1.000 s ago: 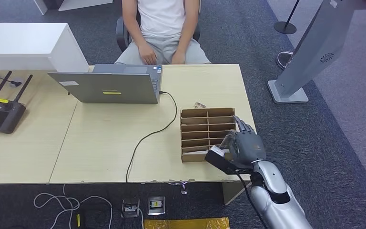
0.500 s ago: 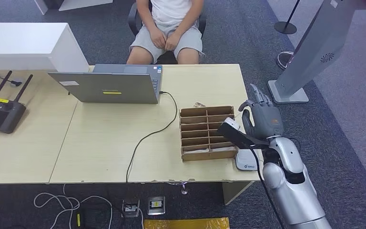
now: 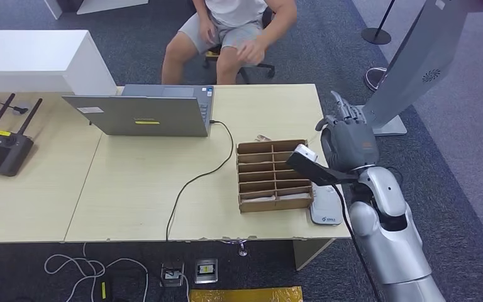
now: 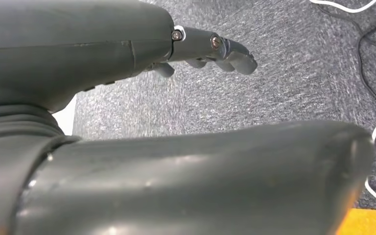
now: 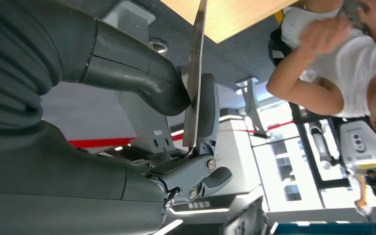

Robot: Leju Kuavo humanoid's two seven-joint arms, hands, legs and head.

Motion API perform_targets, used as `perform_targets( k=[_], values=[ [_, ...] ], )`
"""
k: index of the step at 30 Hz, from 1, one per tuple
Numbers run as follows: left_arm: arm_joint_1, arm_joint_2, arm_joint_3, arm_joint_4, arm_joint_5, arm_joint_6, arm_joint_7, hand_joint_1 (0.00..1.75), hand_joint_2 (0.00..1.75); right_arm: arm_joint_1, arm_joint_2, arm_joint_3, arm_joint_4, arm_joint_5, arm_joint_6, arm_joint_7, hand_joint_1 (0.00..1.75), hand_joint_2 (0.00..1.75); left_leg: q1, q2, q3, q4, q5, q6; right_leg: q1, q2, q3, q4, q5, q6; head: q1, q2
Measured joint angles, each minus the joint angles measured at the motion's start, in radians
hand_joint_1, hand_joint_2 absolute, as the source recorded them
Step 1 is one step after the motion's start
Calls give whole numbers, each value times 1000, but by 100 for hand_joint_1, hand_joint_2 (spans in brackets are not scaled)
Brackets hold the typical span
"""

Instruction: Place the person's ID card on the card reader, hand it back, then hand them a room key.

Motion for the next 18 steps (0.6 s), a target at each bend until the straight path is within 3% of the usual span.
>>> perform_targets(
  k=[8, 12, 18],
  values=[
    [-23, 0, -12, 0, -59, -29, 3, 0, 0, -321, 61, 16, 384, 9, -195, -92, 175, 175, 0, -2, -1, 0, 3, 0, 0, -3, 0, 0, 1, -1, 0, 0],
    [-39, 4, -25, 0, -78, -45, 8, 0, 0, -480, 87, 18, 584, 10, -216, -102, 175, 175, 0, -4, -2, 0, 3, 0, 0, -5, -1, 0, 1, -1, 0, 0],
    [-53, 12, -37, 0, -93, -64, 17, 0, 0, -591, 113, 25, 779, 14, -219, -98, 175, 175, 0, -4, -3, 0, 3, 0, 0, -4, -2, 0, 1, -1, 0, 0]
  ],
)
